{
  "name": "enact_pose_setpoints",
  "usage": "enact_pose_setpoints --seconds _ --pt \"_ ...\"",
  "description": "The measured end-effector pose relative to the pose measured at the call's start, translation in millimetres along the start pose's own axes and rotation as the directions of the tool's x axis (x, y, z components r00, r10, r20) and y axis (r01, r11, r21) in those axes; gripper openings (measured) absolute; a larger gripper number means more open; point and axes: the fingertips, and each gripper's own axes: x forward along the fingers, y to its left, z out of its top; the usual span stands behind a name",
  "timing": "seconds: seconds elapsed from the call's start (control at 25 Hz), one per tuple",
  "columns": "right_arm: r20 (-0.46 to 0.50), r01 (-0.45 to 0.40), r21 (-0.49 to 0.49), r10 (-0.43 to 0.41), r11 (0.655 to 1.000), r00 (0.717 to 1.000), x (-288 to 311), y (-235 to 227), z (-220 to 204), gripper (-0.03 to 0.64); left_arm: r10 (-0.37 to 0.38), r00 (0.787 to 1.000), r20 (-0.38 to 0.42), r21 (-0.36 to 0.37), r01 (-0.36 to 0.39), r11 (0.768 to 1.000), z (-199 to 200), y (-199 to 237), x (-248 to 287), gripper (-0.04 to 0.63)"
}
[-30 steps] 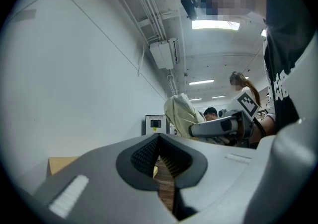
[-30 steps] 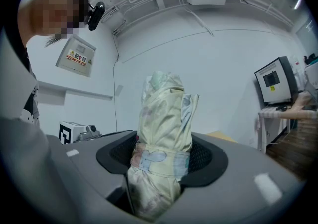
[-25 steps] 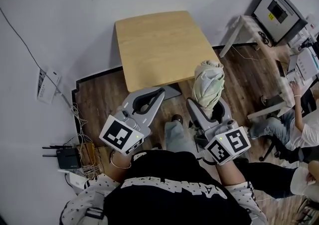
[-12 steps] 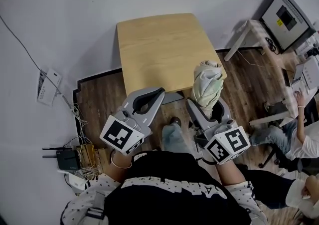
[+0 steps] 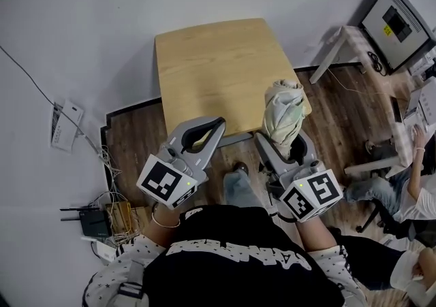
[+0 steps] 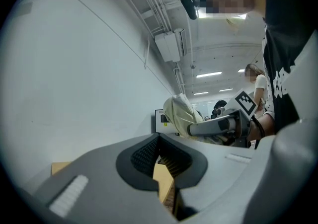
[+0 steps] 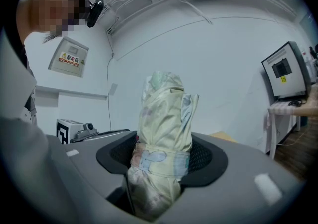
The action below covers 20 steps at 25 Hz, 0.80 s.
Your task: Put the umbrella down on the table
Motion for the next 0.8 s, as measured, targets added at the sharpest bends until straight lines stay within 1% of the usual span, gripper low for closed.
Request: enact_pose_setpoints --seconds 0.28,0.44,0.68,0.8 --pt "-0.021 -0.007 0.011 0.007 1.000 1.000 27 -31 4 0.295 0.008 1.000 -0.005 0.003 -0.008 1.000 -3 17 30 -0.009" --pt "-0.029 -0.025 0.016 0.025 1.000 0.999 44 -45 7 0.295 0.021 1.000 -0.014 0.004 -0.021 1.000 -6 30 45 -0.009" --pt "-0.052 -0.046 0.011 0.046 0.999 0.998 69 -63 9 0.295 0.071 0.997 -0.012 0.004 -0.071 0.997 -8 57 59 -0.009" --pt "-0.062 -0.050 0.012 0.051 0.999 0.997 78 -73 10 0.295 0.079 0.997 -0.018 -0.001 -0.079 0.997 -11 65 70 -0.009"
